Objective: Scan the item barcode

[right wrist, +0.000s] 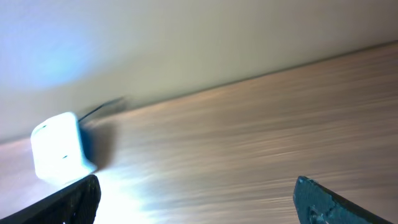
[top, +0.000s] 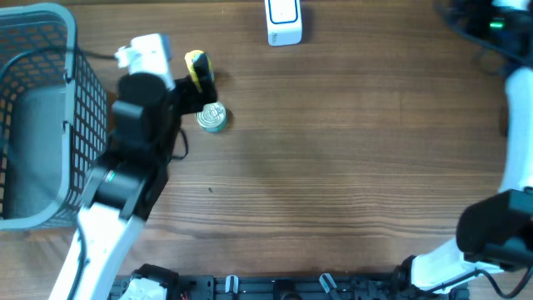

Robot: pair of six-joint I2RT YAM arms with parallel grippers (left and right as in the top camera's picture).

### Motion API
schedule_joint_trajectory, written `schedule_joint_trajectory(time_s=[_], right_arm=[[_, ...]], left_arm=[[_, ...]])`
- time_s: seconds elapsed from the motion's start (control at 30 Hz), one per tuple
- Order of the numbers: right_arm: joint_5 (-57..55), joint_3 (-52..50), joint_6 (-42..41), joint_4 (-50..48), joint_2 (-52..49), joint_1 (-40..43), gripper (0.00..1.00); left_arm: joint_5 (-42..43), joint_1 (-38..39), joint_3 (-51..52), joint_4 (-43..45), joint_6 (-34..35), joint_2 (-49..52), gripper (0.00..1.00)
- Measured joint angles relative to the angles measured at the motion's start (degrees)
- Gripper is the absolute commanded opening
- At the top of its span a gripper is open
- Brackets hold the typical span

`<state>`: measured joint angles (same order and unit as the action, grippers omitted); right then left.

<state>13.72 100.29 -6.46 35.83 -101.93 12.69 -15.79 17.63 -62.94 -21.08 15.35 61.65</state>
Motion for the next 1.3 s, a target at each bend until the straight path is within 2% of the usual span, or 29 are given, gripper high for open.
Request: schedule_joint_trajectory(time_s=[0.17, 0.23, 0.37, 0.63, 0.8, 0.97, 1.3], right_arm=[[0.24, 0.0, -4.42, 6.08, -3.74, -10.29, 0.99], [0.48, -0.02, -3.96, 10.8, -6.84, -15.93, 1.0], [0.76, -0.07, -2.93, 12.63, -9.99, -23.12, 1.0], [4.24, -0.07, -7.1, 6.43, -13.2, -34.77, 1.0], [6.12, -0.07, -6.05, 4.42, -18.18, -39.43, 1.0], [6.43, -0.07, -13.64, 3.52, -21.59, -43.08, 1.0], [7.65, -0.07, -23.3, -9.57, -22.34, -51.36, 1.0]], left_arm=[[-5.07, 0.0, 0.0, -5.79, 0.9, -4.83, 1.0], [-7.19, 0.0, 0.0, -7.52, 2.14, -5.11, 1.0], [-12.07, 0.0, 0.0, -9.99, 6.45, -6.88, 1.0], [-16.96, 0.0, 0.0, -18.27, 14.75, -16.44, 1.0], [-18.23, 0.0, 0.0, -21.99, 17.03, -19.06, 1.0], [-18.64, 0.0, 0.0, -24.41, 19.54, -20.09, 1.0], [-18.73, 0.0, 0.0, -28.59, 22.75, -20.13, 1.0]])
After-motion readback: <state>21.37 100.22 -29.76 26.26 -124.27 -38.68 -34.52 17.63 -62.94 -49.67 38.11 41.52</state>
